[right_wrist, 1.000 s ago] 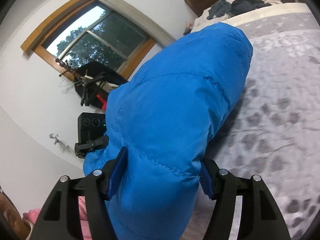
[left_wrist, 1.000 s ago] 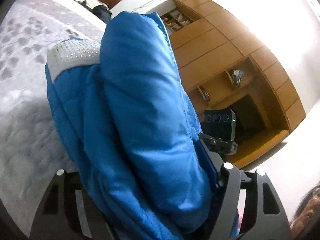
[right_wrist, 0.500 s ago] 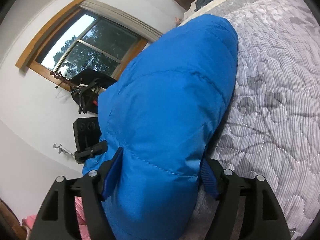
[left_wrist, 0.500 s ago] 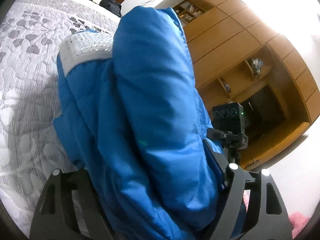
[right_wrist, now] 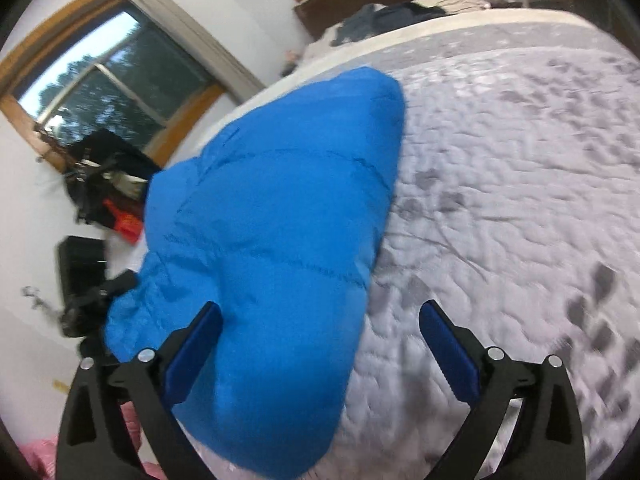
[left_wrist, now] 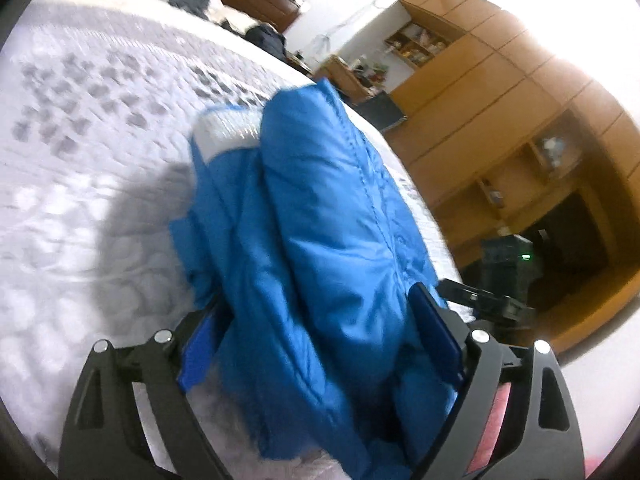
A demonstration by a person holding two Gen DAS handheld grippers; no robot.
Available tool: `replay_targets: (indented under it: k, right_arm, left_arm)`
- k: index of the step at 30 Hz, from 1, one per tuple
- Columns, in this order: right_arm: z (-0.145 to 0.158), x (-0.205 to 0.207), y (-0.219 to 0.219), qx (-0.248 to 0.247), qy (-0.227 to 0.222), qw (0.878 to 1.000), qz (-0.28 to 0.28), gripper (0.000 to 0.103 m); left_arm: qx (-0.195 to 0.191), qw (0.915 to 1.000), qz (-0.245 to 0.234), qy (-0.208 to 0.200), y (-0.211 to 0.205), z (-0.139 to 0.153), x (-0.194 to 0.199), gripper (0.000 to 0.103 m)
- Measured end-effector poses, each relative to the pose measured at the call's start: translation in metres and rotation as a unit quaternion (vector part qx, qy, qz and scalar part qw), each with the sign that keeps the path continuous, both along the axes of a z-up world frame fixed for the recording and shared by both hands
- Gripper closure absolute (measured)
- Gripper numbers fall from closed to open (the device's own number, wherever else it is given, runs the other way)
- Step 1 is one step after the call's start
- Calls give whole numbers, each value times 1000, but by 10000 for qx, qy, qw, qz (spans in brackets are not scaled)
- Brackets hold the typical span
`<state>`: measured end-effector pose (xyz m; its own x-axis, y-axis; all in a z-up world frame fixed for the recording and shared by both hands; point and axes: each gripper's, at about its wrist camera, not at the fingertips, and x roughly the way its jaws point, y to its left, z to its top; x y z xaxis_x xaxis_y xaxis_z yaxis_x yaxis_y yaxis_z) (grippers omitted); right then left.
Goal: Fold large clothes
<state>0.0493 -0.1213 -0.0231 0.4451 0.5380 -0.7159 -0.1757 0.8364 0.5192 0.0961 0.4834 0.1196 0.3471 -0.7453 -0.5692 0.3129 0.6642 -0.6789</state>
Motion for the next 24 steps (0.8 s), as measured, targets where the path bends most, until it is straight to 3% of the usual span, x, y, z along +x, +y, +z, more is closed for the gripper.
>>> replay_targets:
  k: [4,8,11,21,24]
  right_arm:
    - [14,-23,8,-624,-84,9976,-289,4]
    - [26,-41,16,-1092,-182,9928,-460,4]
    - [34,-57,25,-1402,-262,9879,-611,4]
    - [49,-101,42,-1835,-560,9783,-777,4]
    - [52,-108,46,-1914,-623,9765,-769,4]
  left_arm:
    - [627,9954,383,-608,5,36,-24,9]
    - [1203,9851,742,-980,4,61,-51,5]
    - [1649,9769,868,-1044,-3,70,-68,4]
    - [2362,9561,1149,-1297,-19,86,-119,4]
    - [2438,9557,1098,-1230,-21,86,-126,4]
